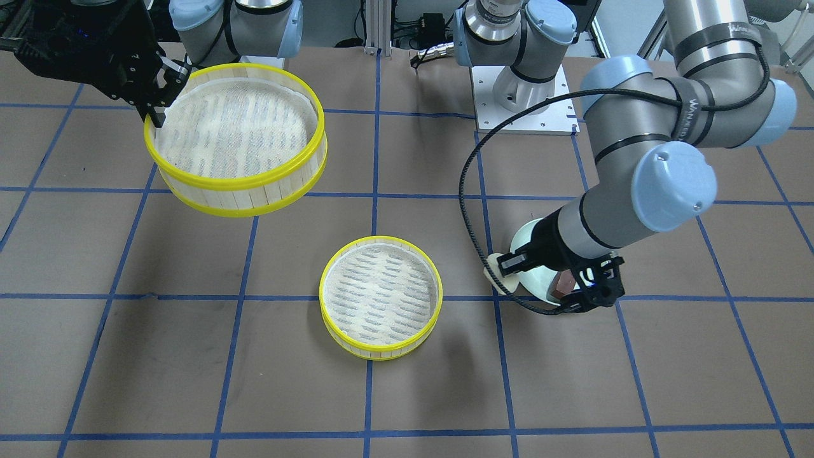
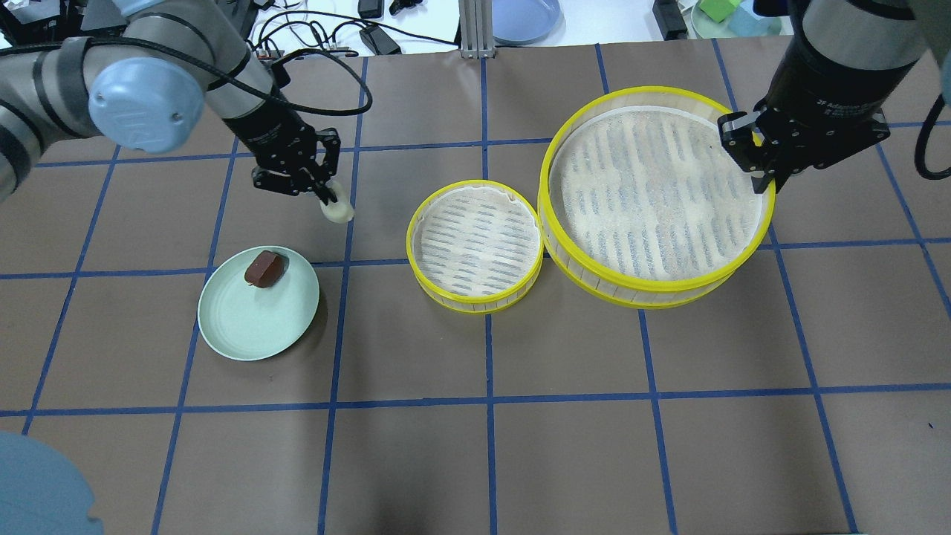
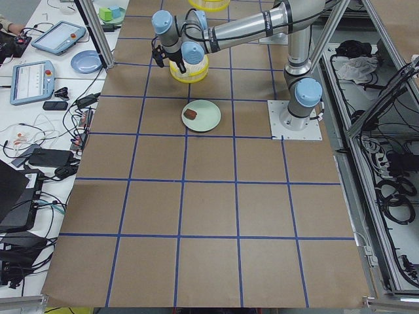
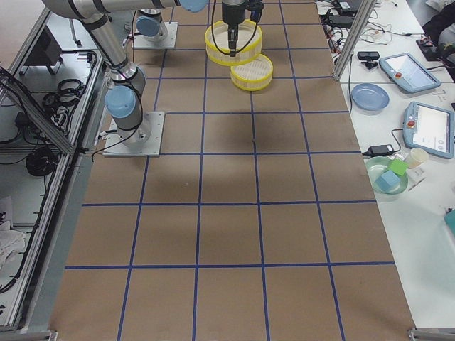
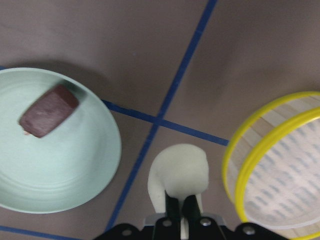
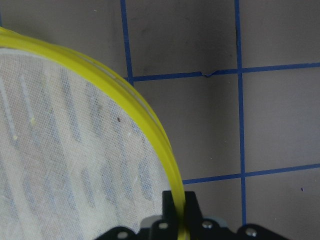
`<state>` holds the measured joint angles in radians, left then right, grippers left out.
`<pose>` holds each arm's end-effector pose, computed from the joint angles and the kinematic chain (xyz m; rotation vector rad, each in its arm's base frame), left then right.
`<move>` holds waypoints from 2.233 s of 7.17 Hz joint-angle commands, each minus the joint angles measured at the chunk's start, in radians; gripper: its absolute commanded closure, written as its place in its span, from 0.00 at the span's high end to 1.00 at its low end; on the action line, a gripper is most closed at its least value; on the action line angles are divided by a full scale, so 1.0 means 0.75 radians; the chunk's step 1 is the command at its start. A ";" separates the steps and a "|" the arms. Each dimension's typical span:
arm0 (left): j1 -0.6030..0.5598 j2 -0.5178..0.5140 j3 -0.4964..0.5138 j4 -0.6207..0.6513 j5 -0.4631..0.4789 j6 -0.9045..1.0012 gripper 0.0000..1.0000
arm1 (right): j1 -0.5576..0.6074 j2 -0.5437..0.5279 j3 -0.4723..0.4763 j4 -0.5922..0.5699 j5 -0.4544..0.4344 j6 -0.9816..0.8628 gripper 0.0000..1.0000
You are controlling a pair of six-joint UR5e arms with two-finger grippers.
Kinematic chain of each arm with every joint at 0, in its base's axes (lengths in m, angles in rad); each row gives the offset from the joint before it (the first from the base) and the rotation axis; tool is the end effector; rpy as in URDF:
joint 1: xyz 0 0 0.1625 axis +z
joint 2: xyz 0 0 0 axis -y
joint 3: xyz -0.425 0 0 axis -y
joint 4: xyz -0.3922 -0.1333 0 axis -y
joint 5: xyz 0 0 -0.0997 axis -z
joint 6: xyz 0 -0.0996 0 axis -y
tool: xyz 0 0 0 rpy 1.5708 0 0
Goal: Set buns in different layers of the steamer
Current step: 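Place the white bun into the lower steamer tier with the left gripper, then set the top tier back with the right gripper while left withdraws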
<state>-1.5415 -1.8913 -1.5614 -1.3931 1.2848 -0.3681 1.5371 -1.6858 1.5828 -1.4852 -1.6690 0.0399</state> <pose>-0.1439 -0.5978 0.3378 0.5938 -2.8091 -0.2587 0.1085 -0.4467 0.5276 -0.1133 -3.0412 0.0270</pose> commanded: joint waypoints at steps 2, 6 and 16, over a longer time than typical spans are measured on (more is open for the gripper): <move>-0.166 -0.088 -0.055 0.263 -0.324 -0.133 0.00 | 0.000 0.000 0.000 0.000 0.000 0.000 0.00; -0.192 -0.131 -0.088 0.416 -0.339 -0.133 1.00 | 0.000 0.000 0.004 0.019 -0.008 -0.008 0.00; 0.261 -0.049 -0.171 0.213 0.383 1.154 1.00 | 0.382 0.689 0.013 -0.613 0.108 0.341 0.00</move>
<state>-1.3828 -1.9247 -1.6390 -1.2354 1.5637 0.3681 1.8112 -1.1930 1.5911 -1.9234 -1.6105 0.2855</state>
